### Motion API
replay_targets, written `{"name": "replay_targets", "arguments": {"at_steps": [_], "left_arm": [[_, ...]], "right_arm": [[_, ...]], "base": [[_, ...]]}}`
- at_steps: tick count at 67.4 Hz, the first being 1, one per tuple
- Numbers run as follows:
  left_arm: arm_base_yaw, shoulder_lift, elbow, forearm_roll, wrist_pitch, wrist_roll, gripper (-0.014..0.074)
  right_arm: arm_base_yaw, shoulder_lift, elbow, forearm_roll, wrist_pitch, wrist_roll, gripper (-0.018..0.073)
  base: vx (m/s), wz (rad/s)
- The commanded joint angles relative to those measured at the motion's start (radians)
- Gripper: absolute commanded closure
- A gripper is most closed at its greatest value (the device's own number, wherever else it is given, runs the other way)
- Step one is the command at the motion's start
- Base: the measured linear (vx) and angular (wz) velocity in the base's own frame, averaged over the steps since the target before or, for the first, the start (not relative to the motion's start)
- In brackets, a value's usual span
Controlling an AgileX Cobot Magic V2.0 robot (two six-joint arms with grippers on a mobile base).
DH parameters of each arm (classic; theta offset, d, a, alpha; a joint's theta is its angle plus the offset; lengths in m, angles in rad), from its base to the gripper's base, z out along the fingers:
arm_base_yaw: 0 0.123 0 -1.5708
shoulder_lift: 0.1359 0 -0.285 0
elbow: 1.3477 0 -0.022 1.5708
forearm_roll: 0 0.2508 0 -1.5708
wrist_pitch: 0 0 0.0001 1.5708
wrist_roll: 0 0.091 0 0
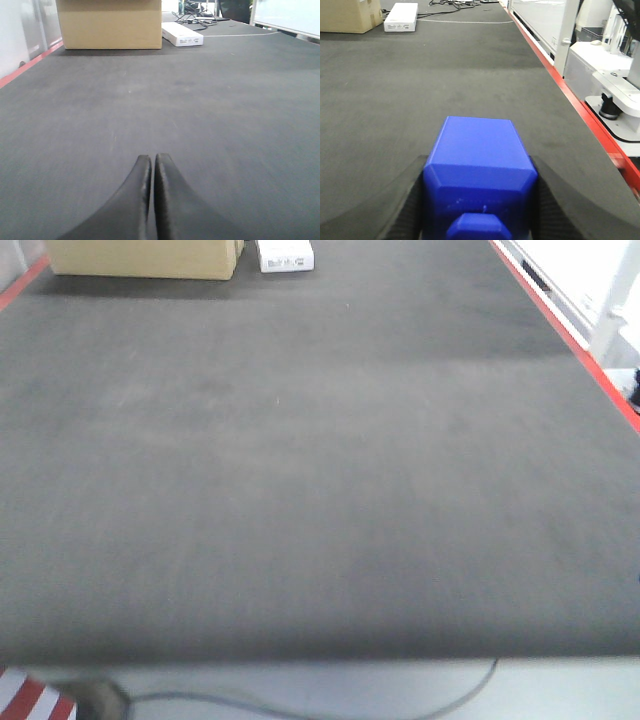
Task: Pour parts from conveyor to right shelf
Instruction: 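Drive the base away from the conveyor holding the block in the right gripper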
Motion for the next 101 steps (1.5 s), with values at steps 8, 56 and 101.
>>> {"name": "replay_targets", "arguments": {"at_steps": [8,56,101], "left_arm": [[-0.005,-0.005,-0.019,-0.001,-0.069,-0.007,0.0603],[-0.005,-0.005,-0.019,-0.001,-0.069,-0.007,0.0603],[-0.005,-0.005,-0.019,-0.001,-0.069,-0.007,0.0603]], "right_arm": [[-0.001,0.007,-0.030,0.000,-0.087,-0.009,0.0564],[-0.001,0.007,-0.030,0.000,-0.086,-0.009,0.0564],[-0.001,0.007,-0.030,0.000,-0.086,-0.009,0.0564]], "base": [[-0.48,0.00],[-0.40,-0.04],[-0.25,-0.87]]}}
